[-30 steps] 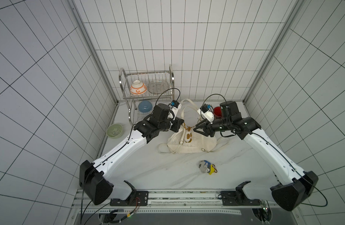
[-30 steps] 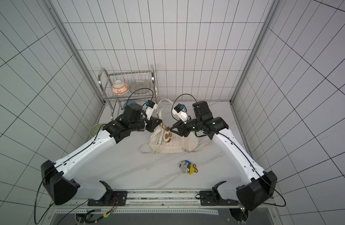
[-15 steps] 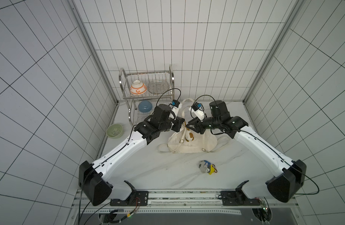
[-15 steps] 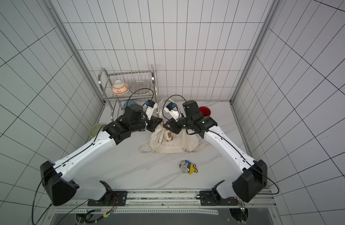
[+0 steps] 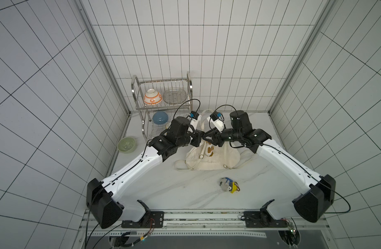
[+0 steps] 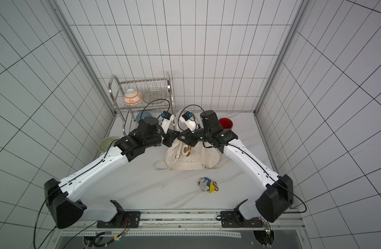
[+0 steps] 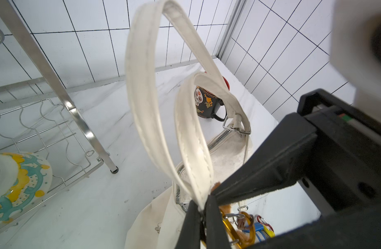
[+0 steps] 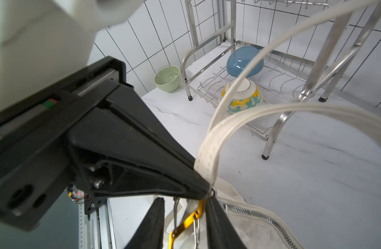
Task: Remove the decoration from the bag
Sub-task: Adjust the bag at the center of the board.
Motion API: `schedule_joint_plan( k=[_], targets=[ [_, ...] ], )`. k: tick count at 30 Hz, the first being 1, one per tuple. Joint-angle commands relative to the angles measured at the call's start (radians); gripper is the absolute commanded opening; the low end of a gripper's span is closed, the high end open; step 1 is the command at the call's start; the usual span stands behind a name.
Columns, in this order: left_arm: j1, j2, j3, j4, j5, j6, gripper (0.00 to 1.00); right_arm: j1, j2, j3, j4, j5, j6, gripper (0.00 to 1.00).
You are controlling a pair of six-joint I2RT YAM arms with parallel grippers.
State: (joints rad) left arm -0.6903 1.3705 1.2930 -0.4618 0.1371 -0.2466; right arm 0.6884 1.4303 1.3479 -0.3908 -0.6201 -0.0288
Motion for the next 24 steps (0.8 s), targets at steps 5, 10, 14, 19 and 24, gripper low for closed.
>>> schedule_joint_plan(
  k=[5, 10, 14, 19, 24],
  targets=[
    [-0.004, -0.028, 0.005, 0.074, -0.039, -0.011, 0.0, 0.028, -0.035, -0.061, -0.024, 0.031, -0.009, 0.38],
    [-0.009, -0.033, 0.009, 0.087, -0.016, -0.024, 0.0, 0.028, -0.02, -0.044, -0.05, 0.088, -0.016, 0.31],
    [-0.024, -0.036, 0.005, 0.091, -0.014, -0.011, 0.0, 0.028, -0.025, -0.041, -0.015, 0.076, -0.007, 0.27],
    [-0.022, -0.053, -0.009, 0.093, -0.009, -0.048, 0.06, 0.027, -0.068, -0.089, 0.035, 0.09, -0.019, 0.16],
    [0.02, -0.066, -0.024, 0.115, 0.103, -0.125, 0.17, 0.024, -0.124, -0.163, 0.099, 0.098, -0.056, 0.12]
  ],
)
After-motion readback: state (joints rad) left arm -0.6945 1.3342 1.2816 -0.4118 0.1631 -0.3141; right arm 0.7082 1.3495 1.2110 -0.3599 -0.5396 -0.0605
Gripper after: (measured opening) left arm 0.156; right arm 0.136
